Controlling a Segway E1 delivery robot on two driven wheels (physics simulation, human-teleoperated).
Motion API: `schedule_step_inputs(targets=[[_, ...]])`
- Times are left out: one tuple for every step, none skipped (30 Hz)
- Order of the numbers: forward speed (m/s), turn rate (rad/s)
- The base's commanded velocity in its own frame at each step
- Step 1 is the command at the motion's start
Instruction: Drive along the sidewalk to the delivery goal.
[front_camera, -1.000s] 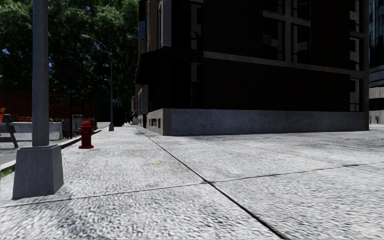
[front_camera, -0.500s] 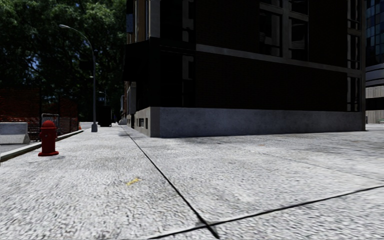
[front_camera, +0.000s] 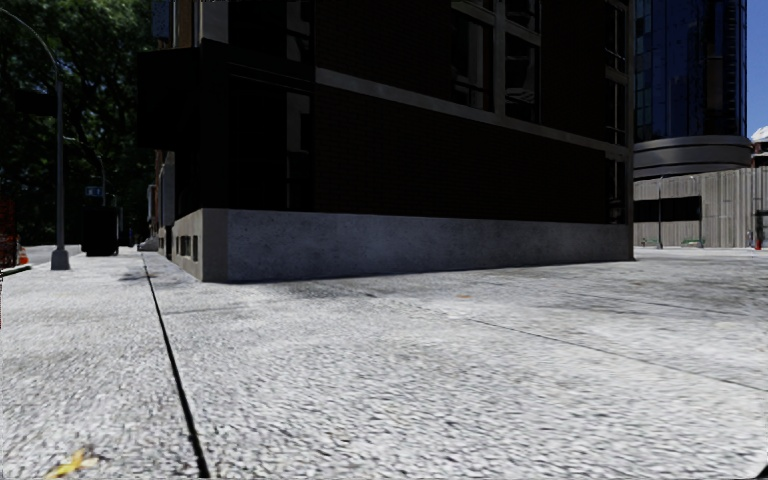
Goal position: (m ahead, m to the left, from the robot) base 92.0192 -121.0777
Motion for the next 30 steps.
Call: schedule_step_inputs(targets=[[2.00,-0.75],[2.00,-0.75],[2.00,-0.75],[2.00,-0.75],[2.00,-0.75],[2.00,-0.75],[2.00,-0.75],[2.00,-0.75],[2.00,-0.75],[2.00,-0.75],[2.00,-0.71],[2.00,-0.63],[2.00,-0.54],[2.00,-0.38],[2.00,-0.38],[2.00,-0.29],[2.00,-0.29],[2.00,-0.30],[2.00,-0.35],[2.00,-0.39],[2.00,-0.39],[2.00,-0.41],[2.00,-0.42],[2.00,-0.42],[2.00,-0.42],[2.00,-0.42],[2.00,-0.42],[2.00,-0.36],[2.00,-0.36],[2.00,-0.27]])
